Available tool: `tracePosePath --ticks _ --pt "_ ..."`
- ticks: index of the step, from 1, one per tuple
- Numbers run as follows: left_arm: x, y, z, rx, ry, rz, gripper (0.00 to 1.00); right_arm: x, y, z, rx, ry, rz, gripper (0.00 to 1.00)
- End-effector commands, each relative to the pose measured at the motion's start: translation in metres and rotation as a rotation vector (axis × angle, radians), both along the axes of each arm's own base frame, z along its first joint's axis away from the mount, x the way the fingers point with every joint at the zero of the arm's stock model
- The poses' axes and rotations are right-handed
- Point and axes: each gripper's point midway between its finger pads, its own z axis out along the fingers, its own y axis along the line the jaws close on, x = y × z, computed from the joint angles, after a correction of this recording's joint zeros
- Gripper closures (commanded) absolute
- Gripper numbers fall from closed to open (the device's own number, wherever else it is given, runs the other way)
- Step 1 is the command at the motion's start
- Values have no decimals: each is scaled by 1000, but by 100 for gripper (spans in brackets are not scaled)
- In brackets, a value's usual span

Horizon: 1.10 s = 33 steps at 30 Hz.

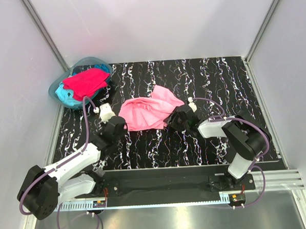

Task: Fold and stack the t-shirts
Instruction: Flatten the tshirt out

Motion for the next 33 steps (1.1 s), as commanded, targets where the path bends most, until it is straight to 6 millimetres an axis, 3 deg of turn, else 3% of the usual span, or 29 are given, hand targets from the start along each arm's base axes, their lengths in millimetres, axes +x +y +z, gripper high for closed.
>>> tracePosePath --ticks 1,9,14,15,19,20,21,24,28,33 --pt "4 0 10 -26 -46 19 100 -1 -9 -11 -55 25 -33 46" --pt "3 0 10 -25 -44 13 100 7 9 -17 -2 57 -20 45" --pt "3 0 9 -21 -41 12 100 7 6 -21 -9 62 -47 48" --pt "3 0 9 -21 -41 12 100 7 4 -19 -13 58 -50 51" --pt "3 -1 9 -25 -41 11 100 5 -5 -19 -51 58 -68 81" --pt "4 -1 10 -26 -44 14 100 6 -8 -18 -64 52 -80 95" --pt "4 0 10 -26 -46 15 100 5 -12 -19 -85 57 -83 100" --pt "2 3 10 -22 -46 32 100 9 -26 -12 -158 30 -109 100" --pt "-1 12 11 -15 -55 68 100 26 -45 22 -227 -59 -153 100" --pt "-5 26 16 -8 -77 140 100 46 -91 47 -243 -77 -242 100"
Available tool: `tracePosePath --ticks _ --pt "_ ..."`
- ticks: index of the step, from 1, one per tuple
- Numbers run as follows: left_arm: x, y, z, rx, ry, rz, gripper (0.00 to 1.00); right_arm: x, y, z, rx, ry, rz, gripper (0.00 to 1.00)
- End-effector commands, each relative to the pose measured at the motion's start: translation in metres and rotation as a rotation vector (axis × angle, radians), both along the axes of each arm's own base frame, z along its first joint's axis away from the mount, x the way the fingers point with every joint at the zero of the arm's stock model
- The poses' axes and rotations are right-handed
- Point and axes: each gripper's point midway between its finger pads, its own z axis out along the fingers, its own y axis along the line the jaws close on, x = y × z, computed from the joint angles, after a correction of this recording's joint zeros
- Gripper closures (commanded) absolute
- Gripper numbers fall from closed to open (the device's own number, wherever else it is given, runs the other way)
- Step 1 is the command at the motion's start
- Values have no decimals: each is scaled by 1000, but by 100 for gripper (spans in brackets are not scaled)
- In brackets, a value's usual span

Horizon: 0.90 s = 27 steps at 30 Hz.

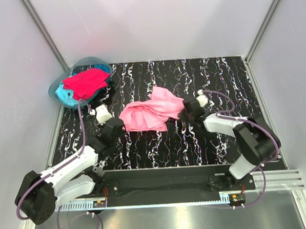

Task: Fold and stack the t-shirts
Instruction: Flatten the tshirt out

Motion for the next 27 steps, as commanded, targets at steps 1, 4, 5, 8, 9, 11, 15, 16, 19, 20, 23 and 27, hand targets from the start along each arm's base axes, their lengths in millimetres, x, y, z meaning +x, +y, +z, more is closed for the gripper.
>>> tracePosePath --ticks 1,4,5,8,9,11,15,16,19,20,23,27 --pt "-1 17 12 -2 -61 100 100 22 -44 34 -68 -72 -99 100" --pt "-4 26 14 8 -69 145 100 27 -69 43 -76 -81 -152 100" --pt "-7 33 12 19 -68 178 100 29 -76 46 -72 -90 -167 100" --pt "-13 48 18 16 -93 262 100 27 -99 47 -85 -68 -217 100" --pt "-15 52 19 8 -105 283 100 26 -104 48 -84 -67 -229 100" --pt "-18 58 25 -18 -141 318 100 31 -116 53 -78 -71 -262 100" --pt "-19 62 25 -33 -157 331 100 42 -130 63 -76 -78 -304 100" --pt "-20 62 22 -26 -148 331 100 45 -137 64 -76 -78 -325 100" --pt "-20 62 19 -19 -137 329 100 56 -146 65 -55 -74 -360 100" --pt "-21 63 19 -13 -133 333 100 61 -154 65 -42 -69 -375 100" --pt "-22 64 19 -8 -131 335 100 73 -169 77 -31 -89 -409 100" --pt "-23 63 23 -23 -139 330 100 79 -180 116 -35 -163 -422 100"
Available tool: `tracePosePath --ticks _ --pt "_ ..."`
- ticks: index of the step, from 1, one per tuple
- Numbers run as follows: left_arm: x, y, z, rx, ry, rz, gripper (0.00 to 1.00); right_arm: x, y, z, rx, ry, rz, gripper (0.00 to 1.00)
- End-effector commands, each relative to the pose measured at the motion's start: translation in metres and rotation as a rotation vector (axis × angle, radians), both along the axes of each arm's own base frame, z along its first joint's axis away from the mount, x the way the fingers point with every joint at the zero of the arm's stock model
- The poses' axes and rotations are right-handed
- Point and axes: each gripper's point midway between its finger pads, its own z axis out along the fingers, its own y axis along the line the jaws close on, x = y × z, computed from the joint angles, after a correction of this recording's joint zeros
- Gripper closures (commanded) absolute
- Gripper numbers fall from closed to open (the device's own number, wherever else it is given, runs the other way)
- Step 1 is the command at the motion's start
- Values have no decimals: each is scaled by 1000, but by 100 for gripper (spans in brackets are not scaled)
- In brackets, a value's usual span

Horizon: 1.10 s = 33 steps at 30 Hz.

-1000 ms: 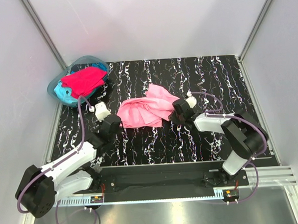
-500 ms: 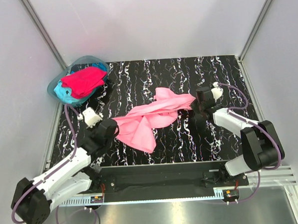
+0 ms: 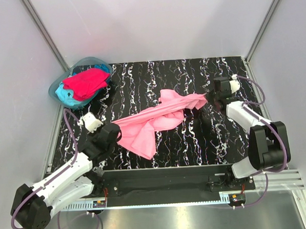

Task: Fold and stack the t-shirts
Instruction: Flatten the tshirt out

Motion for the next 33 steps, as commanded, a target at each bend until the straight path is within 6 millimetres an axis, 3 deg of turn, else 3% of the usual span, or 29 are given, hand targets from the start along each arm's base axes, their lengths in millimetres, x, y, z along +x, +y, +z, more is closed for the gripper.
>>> tracePosePath --ticks 1,3,8,11,12,14,15,19,20,21,25,33 --pt "0 13 12 18 -50 66 100 13 -25 54 -50 -118 -65 100" --pt "1 7 15 2 -51 43 100 6 -25 78 -42 -173 -56 100" --pt "10 -20 45 12 -87 -30 100 -10 -19 112 -23 -261 -7 100" --pt "18 -40 80 13 -128 -87 100 -19 -18 133 -29 -314 10 100" --pt "20 -51 101 -1 -158 -114 100 -23 -18 147 -28 -345 16 100" --pt "22 -57 122 39 -178 -137 100 -28 -19 162 -44 -376 25 100" --pt "24 -62 143 32 -206 -147 100 -34 -20 177 -47 -409 25 100" --pt "13 -77 188 90 -261 -209 100 -55 -28 216 -76 -490 12 100" --pt "10 -73 196 112 -274 -187 100 -60 -29 219 -81 -489 8 100" --pt "7 -75 208 110 -292 -188 100 -69 -32 235 -82 -528 1 100" --pt "-15 -84 237 163 -329 -216 100 -90 -37 267 -84 -611 -18 100" --pt "-51 -71 302 206 -367 -145 100 -133 -37 343 -112 -797 21 100"
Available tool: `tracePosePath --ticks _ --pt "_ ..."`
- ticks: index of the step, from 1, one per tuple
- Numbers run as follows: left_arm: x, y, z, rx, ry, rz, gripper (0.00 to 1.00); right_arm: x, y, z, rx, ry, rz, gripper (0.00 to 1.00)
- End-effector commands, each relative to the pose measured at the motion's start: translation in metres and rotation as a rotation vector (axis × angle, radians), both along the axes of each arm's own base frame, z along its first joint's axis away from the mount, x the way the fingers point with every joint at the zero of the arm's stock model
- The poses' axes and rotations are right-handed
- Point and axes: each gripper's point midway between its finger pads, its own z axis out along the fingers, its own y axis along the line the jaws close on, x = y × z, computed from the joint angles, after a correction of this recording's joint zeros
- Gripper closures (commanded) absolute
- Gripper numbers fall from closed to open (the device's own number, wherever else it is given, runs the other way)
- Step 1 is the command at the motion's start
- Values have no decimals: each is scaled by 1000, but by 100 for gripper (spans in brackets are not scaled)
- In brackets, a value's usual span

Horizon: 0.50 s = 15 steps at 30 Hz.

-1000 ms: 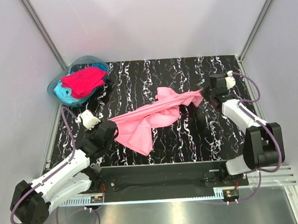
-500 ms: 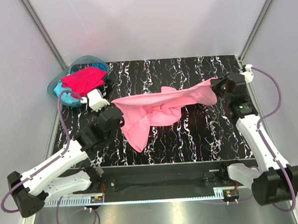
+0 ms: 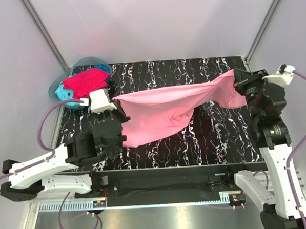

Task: Fold and stack the t-shirts
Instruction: Flatten the tshirt out

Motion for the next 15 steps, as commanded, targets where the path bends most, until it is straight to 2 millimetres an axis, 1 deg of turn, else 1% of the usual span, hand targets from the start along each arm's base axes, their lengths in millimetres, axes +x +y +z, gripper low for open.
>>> tracePosePath --ticks 1,2,3,4,5,6,7,8,9,11,12,13,14,15 --pt "-11 46 39 4 -30 208 100 -22 -5 49 -37 -119 -6 100" --pt "-11 49 43 1 -30 214 100 -26 -5 53 -49 -124 -3 100" --pt "-12 53 52 -20 -32 219 100 -33 -6 67 -53 -152 -1 100" --pt "-13 55 57 -15 -29 217 100 -37 -4 74 -61 -164 8 100" --pt "-13 56 62 -21 -30 214 100 -40 -5 76 -80 -160 9 100" --pt "-13 57 71 -35 -31 213 100 -47 -5 92 -86 -191 9 100" --pt "-14 58 77 -28 -29 213 100 -51 -5 100 -93 -206 15 100" --pt "-13 57 82 -32 -30 205 100 -53 -5 105 -106 -210 16 100" --pt "-13 57 90 -49 -33 193 100 -63 -6 123 -107 -250 14 100" --pt "-12 50 100 -50 -39 154 100 -69 -5 140 -123 -282 17 100" --pt "-10 42 95 -1 -39 131 100 -76 -5 156 -126 -315 20 100" --pt "-11 47 120 -45 -92 95 100 -79 -5 164 -135 -331 24 100" --pt "-11 46 123 -51 -117 85 100 -82 -5 171 -148 -347 24 100" --pt "-12 45 126 -53 -126 85 100 -86 -4 184 -152 -373 25 100"
